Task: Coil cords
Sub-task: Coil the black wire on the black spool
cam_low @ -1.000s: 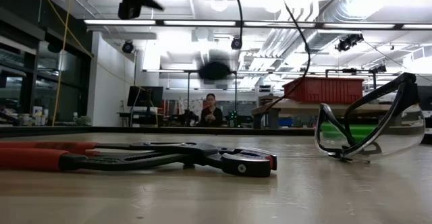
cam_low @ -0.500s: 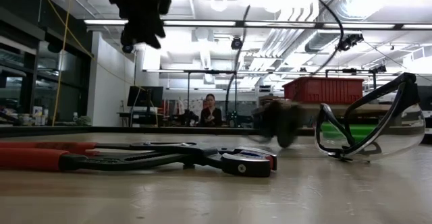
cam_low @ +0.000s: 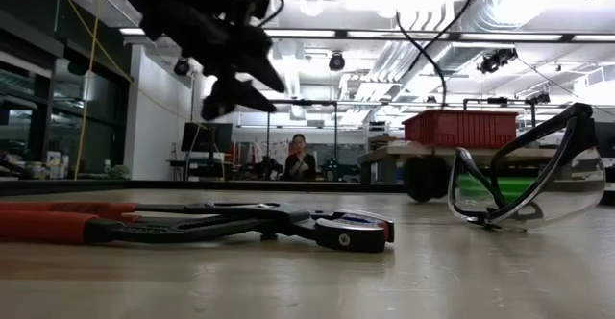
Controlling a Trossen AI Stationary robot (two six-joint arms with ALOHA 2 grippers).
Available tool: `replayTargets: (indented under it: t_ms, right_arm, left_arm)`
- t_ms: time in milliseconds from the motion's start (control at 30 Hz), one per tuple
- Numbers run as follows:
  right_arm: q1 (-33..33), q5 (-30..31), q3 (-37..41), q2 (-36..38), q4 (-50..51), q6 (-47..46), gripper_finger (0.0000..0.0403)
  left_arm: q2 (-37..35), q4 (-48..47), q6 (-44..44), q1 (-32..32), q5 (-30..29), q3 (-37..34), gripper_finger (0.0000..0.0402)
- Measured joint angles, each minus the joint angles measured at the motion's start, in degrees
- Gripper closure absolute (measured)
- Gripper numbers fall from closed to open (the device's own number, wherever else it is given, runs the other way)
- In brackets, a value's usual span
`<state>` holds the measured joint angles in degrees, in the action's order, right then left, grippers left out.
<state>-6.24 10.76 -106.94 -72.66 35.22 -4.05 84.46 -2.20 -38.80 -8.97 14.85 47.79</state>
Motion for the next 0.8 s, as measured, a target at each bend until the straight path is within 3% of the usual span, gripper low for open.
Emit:
replayTargets:
  t_ms: [167, 433, 533, 667, 800]
  right_arm:
    - [0.0, -3.8, -0.8, -2.9, 0.5, -1.0, 0.0403]
    - [0.1, -5.3, -0.9, -3.3, 0.2, -4.5, 0.0395]
    - [1.3, -6.8, -0.9, -3.5, 1.1, -6.9, 0.0361]
    - [3.6, -6.9, -0.9, -4.9, 1.5, -7.9, 0.0287]
    - [5.5, -1.9, -0.9, -5.9, 2.9, -6.1, 0.0209]
  left_arm:
    - [4.0, -1.8, 1.0, -0.3, 2.4, 1.4, 0.0261]
    - [4.0, -7.5, 5.4, -1.3, -1.0, 1.5, 0.0261]
    - [4.0, -10.0, 7.5, -2.3, -1.2, 1.5, 0.0261]
    - [4.0, -15.8, 11.3, -4.1, -1.2, 1.5, 0.0261]
    - [4.0, -22.9, 16.0, -5.5, -1.3, 1.5, 0.0261]
